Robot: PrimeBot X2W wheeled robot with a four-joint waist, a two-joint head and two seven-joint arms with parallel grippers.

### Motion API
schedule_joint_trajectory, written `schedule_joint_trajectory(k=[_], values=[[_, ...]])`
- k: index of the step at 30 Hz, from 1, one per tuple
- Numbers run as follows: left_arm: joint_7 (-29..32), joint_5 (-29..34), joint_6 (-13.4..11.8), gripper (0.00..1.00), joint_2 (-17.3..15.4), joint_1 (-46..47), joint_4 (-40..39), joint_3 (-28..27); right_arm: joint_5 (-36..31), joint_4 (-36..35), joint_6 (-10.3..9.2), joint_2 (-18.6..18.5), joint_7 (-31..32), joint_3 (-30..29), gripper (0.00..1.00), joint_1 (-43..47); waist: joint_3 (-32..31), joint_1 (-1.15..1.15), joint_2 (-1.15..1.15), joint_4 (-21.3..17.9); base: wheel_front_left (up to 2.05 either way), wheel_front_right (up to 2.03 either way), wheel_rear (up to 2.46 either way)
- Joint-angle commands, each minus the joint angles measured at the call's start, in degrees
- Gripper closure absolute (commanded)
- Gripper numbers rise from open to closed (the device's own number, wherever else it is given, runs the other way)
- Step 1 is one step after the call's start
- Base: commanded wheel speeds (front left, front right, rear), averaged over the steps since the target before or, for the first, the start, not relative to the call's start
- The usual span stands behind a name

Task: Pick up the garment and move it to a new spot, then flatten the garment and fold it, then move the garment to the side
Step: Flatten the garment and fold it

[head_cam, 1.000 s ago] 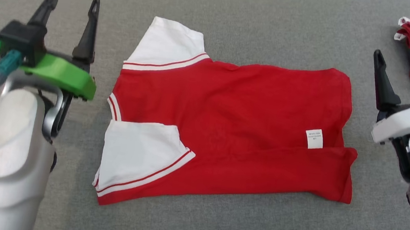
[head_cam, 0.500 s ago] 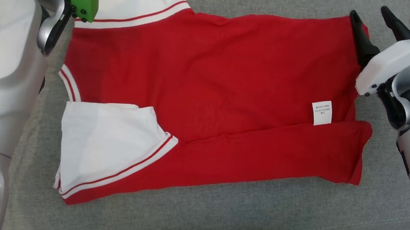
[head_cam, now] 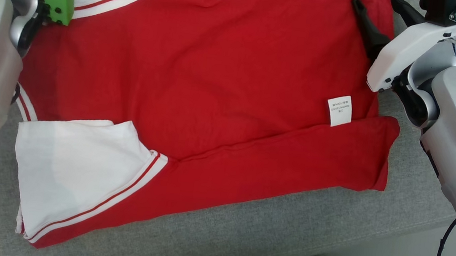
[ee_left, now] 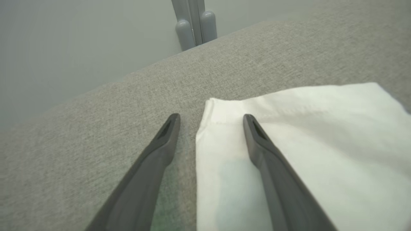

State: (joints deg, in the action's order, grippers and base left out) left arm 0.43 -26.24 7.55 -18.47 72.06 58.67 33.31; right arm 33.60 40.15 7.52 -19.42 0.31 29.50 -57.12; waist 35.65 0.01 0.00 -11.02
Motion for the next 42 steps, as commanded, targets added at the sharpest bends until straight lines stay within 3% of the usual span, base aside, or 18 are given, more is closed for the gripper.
schedule_joint_trajectory(k=[1, 7, 8, 9, 10, 11, 18, 26, 35, 42], values=[[-0.4, -0.97, -0.14, 0.0, -0.59, 0.61, 1.29, -0.1, 0.84, 0.46, -0.08, -0.22, 0.19, 1.21, 0.0, -0.23, 0.33, -0.01, 0.0, -0.39, 0.0, 0.0, 0.0], [-0.35, -3.2, -0.14, 0.0, 0.55, 1.32, 4.8, 0.39, 4.09, 0.07, -0.07, -0.8, 1.26, 4.81, 0.0, -0.99, 0.73, -0.01, 0.0, -0.73, 0.0, 0.0, 0.0], [-0.06, -3.81, -0.13, 0.05, 0.88, 1.36, 5.28, 0.53, 4.71, -0.17, -0.07, -0.88, 1.54, 5.36, 0.37, -1.02, 0.71, -0.01, 0.0, -0.75, 0.0, 0.0, 0.0], [-0.13, -4.0, -0.13, 0.58, 1.01, 1.45, 5.53, 0.81, 5.28, -0.52, -0.04, -1.0, 1.21, 5.71, 0.68, -1.17, 0.69, -0.01, 0.0, -0.72, 0.0, 0.0, 0.0], [-0.39, -4.29, -0.13, 0.82, 1.33, 1.48, 5.55, 1.29, 5.86, -0.9, -0.04, -1.24, 0.67, 5.96, 0.93, -1.42, 0.62, -0.01, 0.0, -0.64, 0.0, 0.0, 0.0], [-0.79, -4.84, -0.13, 1.0, 1.78, 1.45, 5.4, 1.39, 6.27, -0.95, -0.04, -1.57, 0.41, 6.16, 1.0, -1.51, 0.49, -0.01, 0.0, -0.48, 0.0, 0.0, 0.0], [-7.08, -8.62, -0.13, 1.0, 3.08, 3.24, 3.12, 1.33, 6.11, 0.14, -0.1, -3.63, -5.54, 5.8, 1.0, -3.12, -1.52, -0.01, 0.0, 2.06, 0.0, 0.0, 0.0], [-13.14, -14.0, -0.13, 1.0, 4.69, -1.1, -2.78, 3.65, 4.46, 3.8, -0.1, -4.91, -12.13, 5.53, 1.0, -0.26, -6.36, -0.01, 0.0, 6.63, 0.0, 0.0, 0.0], [-15.64, -17.11, -0.22, 1.0, 3.2, -13.13, -16.26, 4.7, 3.36, 1.58, -0.1, -6.98, -15.24, 2.75, 1.0, 7.61, -10.92, -0.01, 0.0, 9.93, 0.0, 0.0, 0.0], [-15.58, -14.2, -3.46, 1.0, 2.22, -26.01, -30.2, -0.29, 0.26, -2.83, -0.1, -7.49, -15.52, -2.88, 1.0, 14.37, -13.17, -0.01, 0.0, 10.99, 0.0, 0.0, 0.0]])
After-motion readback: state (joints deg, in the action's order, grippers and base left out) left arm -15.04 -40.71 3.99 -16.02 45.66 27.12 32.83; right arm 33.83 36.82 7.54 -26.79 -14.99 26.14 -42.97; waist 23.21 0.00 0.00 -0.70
